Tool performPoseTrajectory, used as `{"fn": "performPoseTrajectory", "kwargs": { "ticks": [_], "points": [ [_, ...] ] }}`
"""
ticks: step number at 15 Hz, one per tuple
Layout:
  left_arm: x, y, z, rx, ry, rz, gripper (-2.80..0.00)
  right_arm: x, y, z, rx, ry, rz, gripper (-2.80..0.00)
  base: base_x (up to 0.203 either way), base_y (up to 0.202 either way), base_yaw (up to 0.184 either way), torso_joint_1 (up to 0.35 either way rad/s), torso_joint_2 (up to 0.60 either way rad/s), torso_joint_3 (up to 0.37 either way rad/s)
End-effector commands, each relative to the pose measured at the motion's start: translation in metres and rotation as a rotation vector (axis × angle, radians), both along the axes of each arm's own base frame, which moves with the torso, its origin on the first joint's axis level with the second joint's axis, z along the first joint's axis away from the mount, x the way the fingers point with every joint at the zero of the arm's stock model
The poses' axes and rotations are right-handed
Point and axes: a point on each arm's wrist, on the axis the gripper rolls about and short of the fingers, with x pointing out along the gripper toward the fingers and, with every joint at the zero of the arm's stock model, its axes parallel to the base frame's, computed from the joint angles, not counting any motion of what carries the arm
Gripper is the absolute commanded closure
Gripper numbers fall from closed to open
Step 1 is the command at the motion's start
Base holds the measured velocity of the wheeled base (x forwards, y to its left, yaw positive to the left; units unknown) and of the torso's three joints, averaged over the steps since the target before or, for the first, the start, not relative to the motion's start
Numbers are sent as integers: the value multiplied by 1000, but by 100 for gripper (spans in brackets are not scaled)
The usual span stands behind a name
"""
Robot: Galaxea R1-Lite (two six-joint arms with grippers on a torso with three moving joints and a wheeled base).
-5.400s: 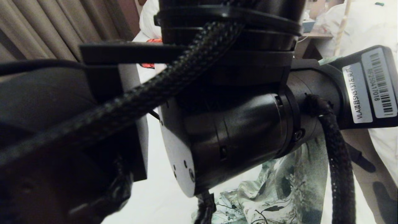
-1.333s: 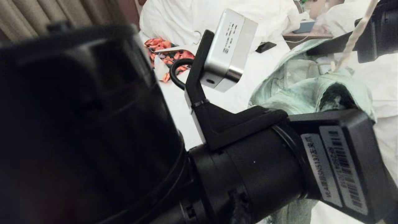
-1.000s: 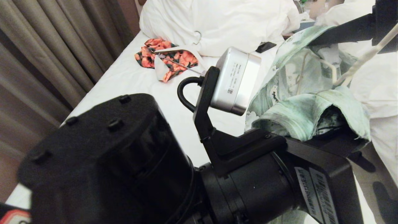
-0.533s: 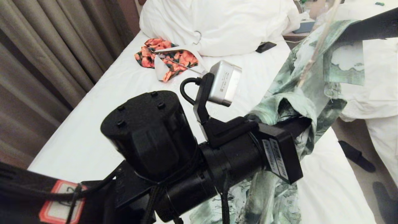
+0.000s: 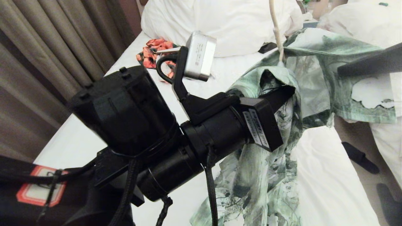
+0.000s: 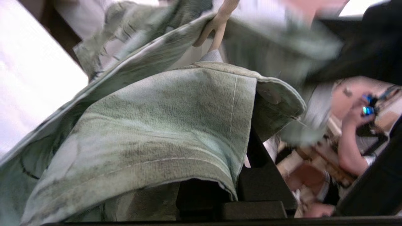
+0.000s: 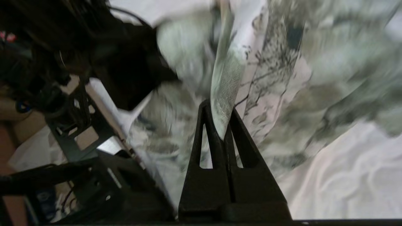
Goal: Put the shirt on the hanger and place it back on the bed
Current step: Take the clothes hanger out of the clothes
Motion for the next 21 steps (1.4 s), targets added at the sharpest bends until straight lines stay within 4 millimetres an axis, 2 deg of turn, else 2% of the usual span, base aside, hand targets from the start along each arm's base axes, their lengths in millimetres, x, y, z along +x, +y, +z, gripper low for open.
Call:
{"fn": "performPoseTrajectory", "kwargs": {
  "ticks": [1, 3, 6, 7, 13, 17, 18, 21],
  "points": [
    [-2, 5, 10, -79, -37, 16, 0, 0, 1, -2, -9, 17, 3, 0, 0, 0, 0, 0, 0, 0],
    [-4, 4, 14, -158, -67, 36, 0, 0, 3, -3, -14, 24, 9, 0, 0, 0, 0, 0, 0, 0],
    [-4, 4, 14, -187, -75, 34, 0, -1, 4, -3, -12, 22, 20, 0, 0, 0, 0, 0, 0, 0],
    [-5, 4, 13, -190, -76, 32, 0, -2, 3, -2, -9, 19, 22, -280, 0, 0, 0, 0, 0, 0],
    [-4, 1, 7, -189, -73, 28, 0, -10, -6, 2, 14, 9, 15, -280, 0, 0, 0, 0, 0, 0],
    [-5, 1, 5, -192, -75, 24, 0, -13, -19, 19, 152, -69, -74, -280, 0, 0, 0, 0, 0, 0],
    [-6, 0, 5, -190, -74, 20, 0, -9, -21, 25, 201, -103, -101, 0, 0, 0, 0, 0, 0, 0],
    [-10, -3, 4, -188, -71, 6, 0, 8, -6, 31, 328, -81, -125, 0, 0, 0, 0, 0, 0, 0]
  ]
}}
